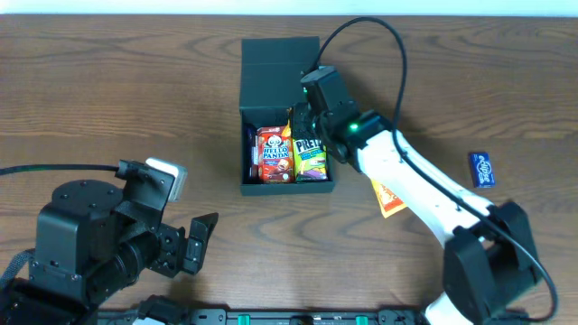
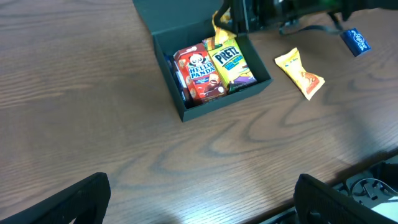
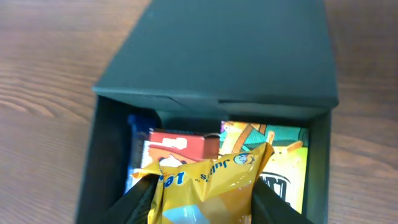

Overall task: Pack container
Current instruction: 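Carry the e-mond packet into the black box and release it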

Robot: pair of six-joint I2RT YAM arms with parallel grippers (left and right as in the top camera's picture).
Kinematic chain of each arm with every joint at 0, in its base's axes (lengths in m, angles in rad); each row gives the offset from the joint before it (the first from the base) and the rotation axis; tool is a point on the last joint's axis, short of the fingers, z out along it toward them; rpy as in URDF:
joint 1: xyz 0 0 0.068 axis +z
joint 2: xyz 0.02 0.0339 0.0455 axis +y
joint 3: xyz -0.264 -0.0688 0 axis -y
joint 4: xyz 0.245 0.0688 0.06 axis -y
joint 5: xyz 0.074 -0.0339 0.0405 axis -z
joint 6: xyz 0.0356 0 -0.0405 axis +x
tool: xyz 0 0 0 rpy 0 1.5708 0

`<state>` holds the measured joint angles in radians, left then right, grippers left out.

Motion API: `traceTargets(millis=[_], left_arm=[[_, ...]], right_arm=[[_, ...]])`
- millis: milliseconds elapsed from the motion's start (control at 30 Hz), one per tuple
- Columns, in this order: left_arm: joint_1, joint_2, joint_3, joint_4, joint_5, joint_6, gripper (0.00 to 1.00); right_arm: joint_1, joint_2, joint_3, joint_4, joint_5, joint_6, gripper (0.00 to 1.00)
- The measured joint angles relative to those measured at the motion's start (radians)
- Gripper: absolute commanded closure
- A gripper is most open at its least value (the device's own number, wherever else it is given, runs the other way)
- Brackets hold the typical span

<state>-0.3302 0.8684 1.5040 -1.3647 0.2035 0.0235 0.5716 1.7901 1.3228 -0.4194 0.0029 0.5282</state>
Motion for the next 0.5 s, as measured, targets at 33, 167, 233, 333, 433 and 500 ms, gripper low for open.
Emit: traceTargets(millis=[33, 167, 233, 333, 433, 500], left_arm=[[0.000, 0.000, 0.000, 0.000, 0.000, 0.000, 0.05], [0.000, 0.000, 0.000, 0.000, 0.000, 0.000, 0.05], [0.000, 0.000, 0.000, 0.000, 0.000, 0.000, 0.05], [0.000, 0.000, 0.000, 0.000, 0.000, 0.000, 0.05], [0.000, 0.000, 0.000, 0.000, 0.000, 0.000, 0.05], [0.000, 0.000, 0.000, 0.000, 0.000, 0.000, 0.05]], right_arm=[[0.000, 0.011, 0.000, -0.002, 0.001, 0.000, 0.60], [0.000, 0.052, 0.000, -0.014, 0.019, 0.000, 0.60], [0.000, 0.068, 0.000, -0.018, 0.036, -0.001, 0.60], [-0.001, 0.080, 0.000, -0.017, 0.050, -0.002, 0.60], [-0.006, 0.097, 0.000, -0.018, 0.054, -0.001, 0.51], [-0.010, 0.108, 0.000, -0.019, 0.060, -0.006, 0.48]])
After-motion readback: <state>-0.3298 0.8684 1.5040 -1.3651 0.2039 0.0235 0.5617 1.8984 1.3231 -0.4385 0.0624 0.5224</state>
